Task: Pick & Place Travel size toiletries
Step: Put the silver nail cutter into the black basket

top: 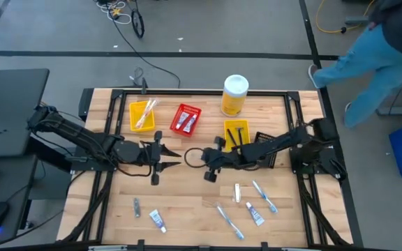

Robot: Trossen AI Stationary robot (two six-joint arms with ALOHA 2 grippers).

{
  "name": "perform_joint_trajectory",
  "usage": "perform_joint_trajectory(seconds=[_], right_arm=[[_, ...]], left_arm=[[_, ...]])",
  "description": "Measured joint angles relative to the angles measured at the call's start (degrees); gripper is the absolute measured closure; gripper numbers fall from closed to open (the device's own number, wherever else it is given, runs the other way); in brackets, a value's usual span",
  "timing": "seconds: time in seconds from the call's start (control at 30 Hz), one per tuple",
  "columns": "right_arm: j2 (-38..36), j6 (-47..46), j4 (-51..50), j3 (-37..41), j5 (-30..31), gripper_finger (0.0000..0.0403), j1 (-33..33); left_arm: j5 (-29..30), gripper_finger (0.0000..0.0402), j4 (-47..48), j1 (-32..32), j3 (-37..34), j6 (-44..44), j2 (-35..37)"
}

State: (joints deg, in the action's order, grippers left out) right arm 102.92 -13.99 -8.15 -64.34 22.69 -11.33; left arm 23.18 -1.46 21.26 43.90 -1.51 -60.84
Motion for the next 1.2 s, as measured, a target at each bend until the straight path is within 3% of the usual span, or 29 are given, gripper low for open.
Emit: perform_joint_trajectory(seconds=[0.17,0.3,0.47,0.6,0.7,0.87,1.2], right_arm=[[-7.7,-8.1,-17.4,0.0,6.6,0.0377,-1.4],[-13.5,-16.6,-32.5,-0.1,9.5,0.0377,-2.2],[-18.8,-28.3,-52.3,-0.1,9.2,0.0377,-3.2],[-20.2,-39.3,-64.7,0.0,5.1,0.0376,-3.5],[-20.3,-43.8,-66.1,2.1,3.4,0.0373,-4.1],[-20.3,-46.2,-58.6,9.0,-0.4,0.0371,-4.2],[-20.2,-52.2,-53.1,18.5,-2.8,0.0365,-2.3]], left_arm=[[-2.3,0.0275,0.3,0.0,0.0,1.9,0.0],[-4.1,0.0288,0.3,0.0,0.0,2.9,0.0],[-6.9,0.0343,0.8,0.0,0.0,4.6,0.0],[-7.1,0.0392,0.9,0.0,0.0,4.8,0.0],[-7.0,0.0389,0.4,0.0,0.0,2.4,0.0],[-4.4,0.0347,0.4,0.0,0.0,-0.3,0.0],[-1.8,0.0279,0.1,0.0,0.0,2.2,0.0]])
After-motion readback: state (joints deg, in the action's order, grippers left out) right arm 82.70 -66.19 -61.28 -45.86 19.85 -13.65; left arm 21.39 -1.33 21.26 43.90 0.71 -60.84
